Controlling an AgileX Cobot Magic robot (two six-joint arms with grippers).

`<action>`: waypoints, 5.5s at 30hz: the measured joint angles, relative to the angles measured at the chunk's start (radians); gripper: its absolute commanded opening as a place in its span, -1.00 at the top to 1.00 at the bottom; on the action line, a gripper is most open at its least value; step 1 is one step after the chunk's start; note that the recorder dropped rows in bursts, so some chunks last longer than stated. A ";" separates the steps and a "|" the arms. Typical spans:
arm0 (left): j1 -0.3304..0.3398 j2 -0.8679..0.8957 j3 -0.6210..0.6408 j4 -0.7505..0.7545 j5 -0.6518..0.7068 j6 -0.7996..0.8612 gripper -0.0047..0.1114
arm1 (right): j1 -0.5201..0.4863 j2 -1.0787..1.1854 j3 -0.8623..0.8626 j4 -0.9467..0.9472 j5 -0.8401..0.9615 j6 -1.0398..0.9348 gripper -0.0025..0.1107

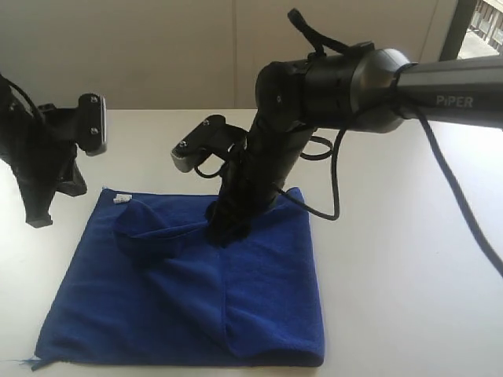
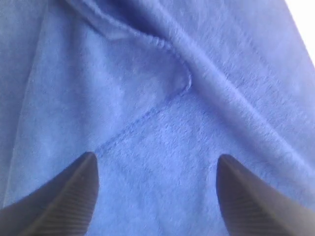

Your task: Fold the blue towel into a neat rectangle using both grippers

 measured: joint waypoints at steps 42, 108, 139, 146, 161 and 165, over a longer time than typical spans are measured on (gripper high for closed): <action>0.305 0.280 -0.178 -0.687 0.331 0.224 0.16 | 0.179 0.191 0.001 0.252 -0.509 -0.245 0.44; 0.195 0.456 -0.126 -1.023 0.094 0.781 0.92 | -0.050 0.111 0.011 0.284 -0.140 -0.563 0.08; 0.184 0.355 -0.133 -1.053 0.113 0.781 0.92 | -0.050 -0.057 0.013 0.347 -0.004 -0.520 0.96; 0.113 0.351 -0.189 -1.057 0.039 0.781 0.92 | -0.050 -0.121 0.013 0.481 0.070 -0.496 0.96; 0.076 0.347 -0.198 -0.929 -0.075 0.781 0.92 | 0.067 -0.086 0.013 0.566 -0.046 -0.485 0.96; 0.076 0.345 -0.198 -0.897 -0.091 0.781 0.92 | 0.106 -0.068 0.013 0.602 -0.107 -0.478 0.96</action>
